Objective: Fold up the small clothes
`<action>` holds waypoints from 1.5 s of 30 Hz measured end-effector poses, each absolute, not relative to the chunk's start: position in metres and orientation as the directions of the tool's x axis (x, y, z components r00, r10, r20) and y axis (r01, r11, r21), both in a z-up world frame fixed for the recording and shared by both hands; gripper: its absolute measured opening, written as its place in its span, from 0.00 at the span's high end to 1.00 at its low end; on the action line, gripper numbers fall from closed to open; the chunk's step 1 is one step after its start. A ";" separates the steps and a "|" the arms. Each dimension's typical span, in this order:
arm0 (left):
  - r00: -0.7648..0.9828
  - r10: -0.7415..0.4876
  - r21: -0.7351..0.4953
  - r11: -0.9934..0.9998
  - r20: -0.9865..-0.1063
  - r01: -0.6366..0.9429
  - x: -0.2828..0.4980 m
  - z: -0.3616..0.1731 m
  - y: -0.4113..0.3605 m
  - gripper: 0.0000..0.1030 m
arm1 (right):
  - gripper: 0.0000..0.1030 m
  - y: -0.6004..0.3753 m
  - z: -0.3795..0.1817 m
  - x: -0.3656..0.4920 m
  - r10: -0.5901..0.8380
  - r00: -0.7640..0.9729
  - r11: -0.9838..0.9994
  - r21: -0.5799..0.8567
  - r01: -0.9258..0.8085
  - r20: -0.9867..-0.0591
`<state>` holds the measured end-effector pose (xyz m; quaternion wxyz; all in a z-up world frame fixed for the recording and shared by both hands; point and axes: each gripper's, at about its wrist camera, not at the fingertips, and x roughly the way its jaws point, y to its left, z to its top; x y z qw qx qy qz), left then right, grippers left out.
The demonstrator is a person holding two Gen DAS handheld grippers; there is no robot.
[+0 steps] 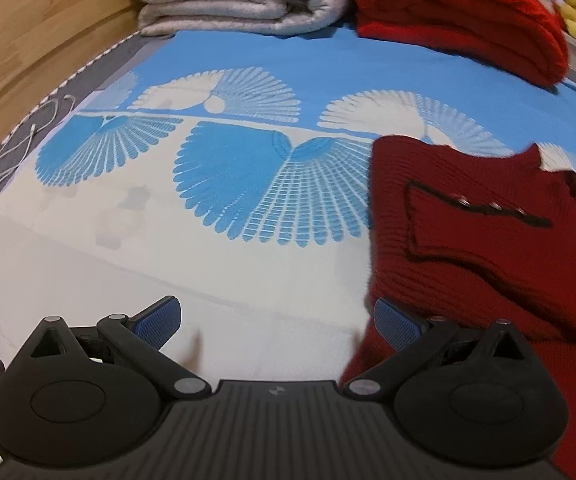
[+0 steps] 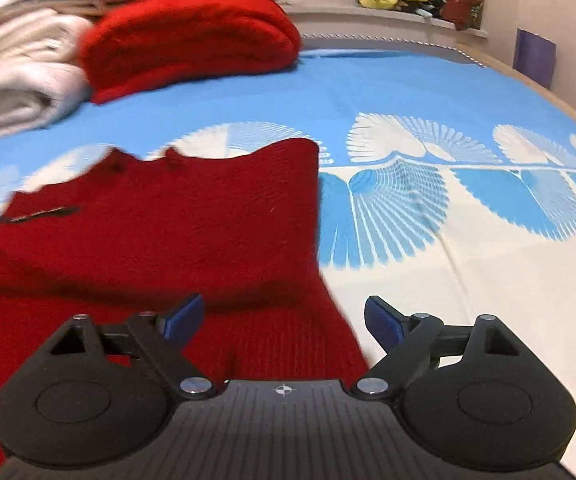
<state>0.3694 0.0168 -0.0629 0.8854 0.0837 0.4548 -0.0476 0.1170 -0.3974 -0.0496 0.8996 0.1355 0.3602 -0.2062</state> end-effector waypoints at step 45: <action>0.634 -0.018 0.235 0.920 -0.773 0.313 0.056 -0.092 0.069 0.00 | 0.10 -0.270 -0.062 -0.100 -0.220 0.770 0.928 0.114 0.354 -0.599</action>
